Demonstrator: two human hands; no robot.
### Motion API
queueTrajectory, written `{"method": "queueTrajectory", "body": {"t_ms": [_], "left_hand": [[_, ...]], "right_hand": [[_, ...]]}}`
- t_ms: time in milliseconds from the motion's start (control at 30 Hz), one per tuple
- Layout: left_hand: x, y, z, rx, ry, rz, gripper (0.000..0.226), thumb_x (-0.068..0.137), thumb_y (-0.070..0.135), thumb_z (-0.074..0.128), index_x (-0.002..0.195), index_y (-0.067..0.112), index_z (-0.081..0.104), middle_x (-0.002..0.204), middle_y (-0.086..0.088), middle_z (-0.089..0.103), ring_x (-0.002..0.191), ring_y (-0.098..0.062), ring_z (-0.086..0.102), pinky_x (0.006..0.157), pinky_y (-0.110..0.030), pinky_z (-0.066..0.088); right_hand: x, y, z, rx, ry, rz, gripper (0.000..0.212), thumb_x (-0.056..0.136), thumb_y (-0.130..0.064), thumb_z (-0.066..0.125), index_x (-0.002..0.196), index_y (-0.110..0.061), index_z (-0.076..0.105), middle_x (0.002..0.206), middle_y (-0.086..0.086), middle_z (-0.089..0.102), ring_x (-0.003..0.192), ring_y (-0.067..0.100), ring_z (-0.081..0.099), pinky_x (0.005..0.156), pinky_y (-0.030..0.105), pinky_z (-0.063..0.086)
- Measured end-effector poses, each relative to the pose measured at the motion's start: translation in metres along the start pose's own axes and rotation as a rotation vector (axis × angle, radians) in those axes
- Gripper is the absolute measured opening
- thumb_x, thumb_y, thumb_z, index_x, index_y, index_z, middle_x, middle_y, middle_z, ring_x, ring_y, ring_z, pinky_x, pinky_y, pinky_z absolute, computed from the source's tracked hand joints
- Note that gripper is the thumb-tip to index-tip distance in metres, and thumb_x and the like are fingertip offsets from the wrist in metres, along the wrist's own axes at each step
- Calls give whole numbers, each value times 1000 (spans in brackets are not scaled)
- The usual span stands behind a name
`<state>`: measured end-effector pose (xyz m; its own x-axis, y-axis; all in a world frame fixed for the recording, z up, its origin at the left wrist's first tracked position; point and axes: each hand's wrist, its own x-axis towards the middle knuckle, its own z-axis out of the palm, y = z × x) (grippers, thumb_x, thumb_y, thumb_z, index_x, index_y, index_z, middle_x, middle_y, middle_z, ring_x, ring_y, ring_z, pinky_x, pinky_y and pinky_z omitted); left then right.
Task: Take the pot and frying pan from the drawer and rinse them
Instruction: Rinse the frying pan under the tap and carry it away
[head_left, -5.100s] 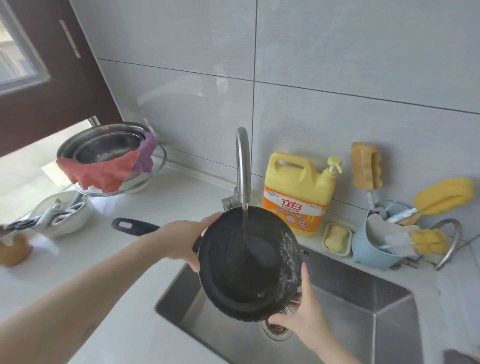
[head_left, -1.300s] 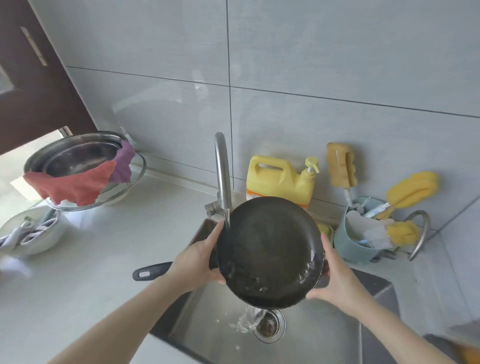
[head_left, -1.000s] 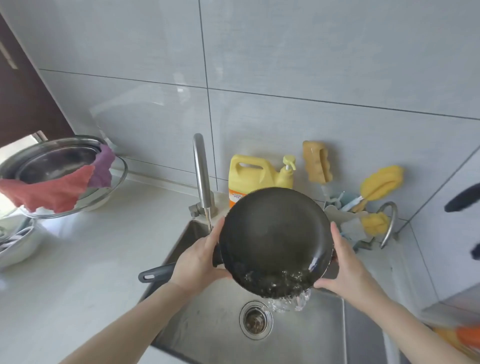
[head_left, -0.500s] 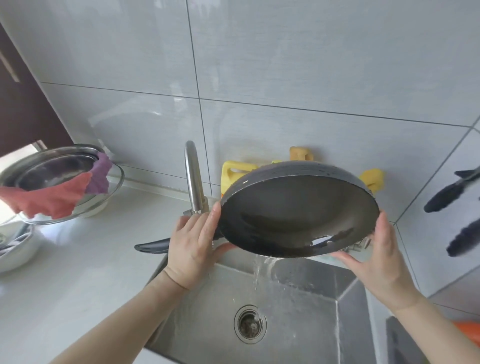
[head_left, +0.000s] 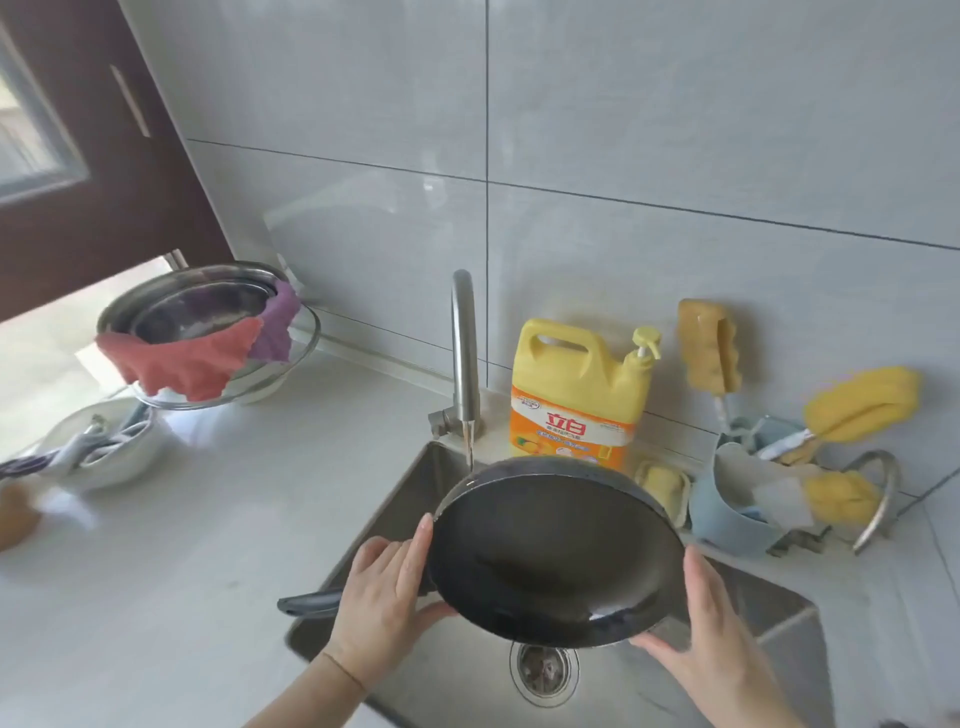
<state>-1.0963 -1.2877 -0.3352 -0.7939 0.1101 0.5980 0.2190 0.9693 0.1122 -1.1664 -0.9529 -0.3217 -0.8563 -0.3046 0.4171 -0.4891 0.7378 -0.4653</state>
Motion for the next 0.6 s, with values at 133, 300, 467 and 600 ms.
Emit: {"method": "queueTrajectory", "body": {"t_ms": [133,300,467,600], "left_hand": [[-18,-25,-4,47,-46,-59,99,82,66,58,148,3,19,76,2,66,63,-18,62,79,-32,38],[-23,-50,-16,107,-60,-171,100,75,70,59,141,1,28,69,1,63,58,-20,61,77,-35,40],[-36,-76,-21,93,-91,-248,98,80,69,52,147,4,20,77,0,68,62,-21,64,81,-35,39],[-40,-86,-20,64,-83,-257,106,77,63,56,155,8,10,79,0,68,62,-21,64,81,-34,40]], "right_hand": [[6,-14,28,14,-170,-32,145,29,-28,100,147,-13,18,135,11,38,103,31,67,89,21,42],[33,-31,53,49,-275,-112,148,43,-36,96,155,-19,1,147,2,38,127,16,48,93,13,32],[54,-43,78,82,-308,-215,150,44,-35,97,156,-21,-2,148,5,33,123,24,55,95,18,39],[63,-45,90,116,-304,-286,150,45,-32,97,156,-22,-3,162,-14,9,131,19,38,101,13,27]]}}
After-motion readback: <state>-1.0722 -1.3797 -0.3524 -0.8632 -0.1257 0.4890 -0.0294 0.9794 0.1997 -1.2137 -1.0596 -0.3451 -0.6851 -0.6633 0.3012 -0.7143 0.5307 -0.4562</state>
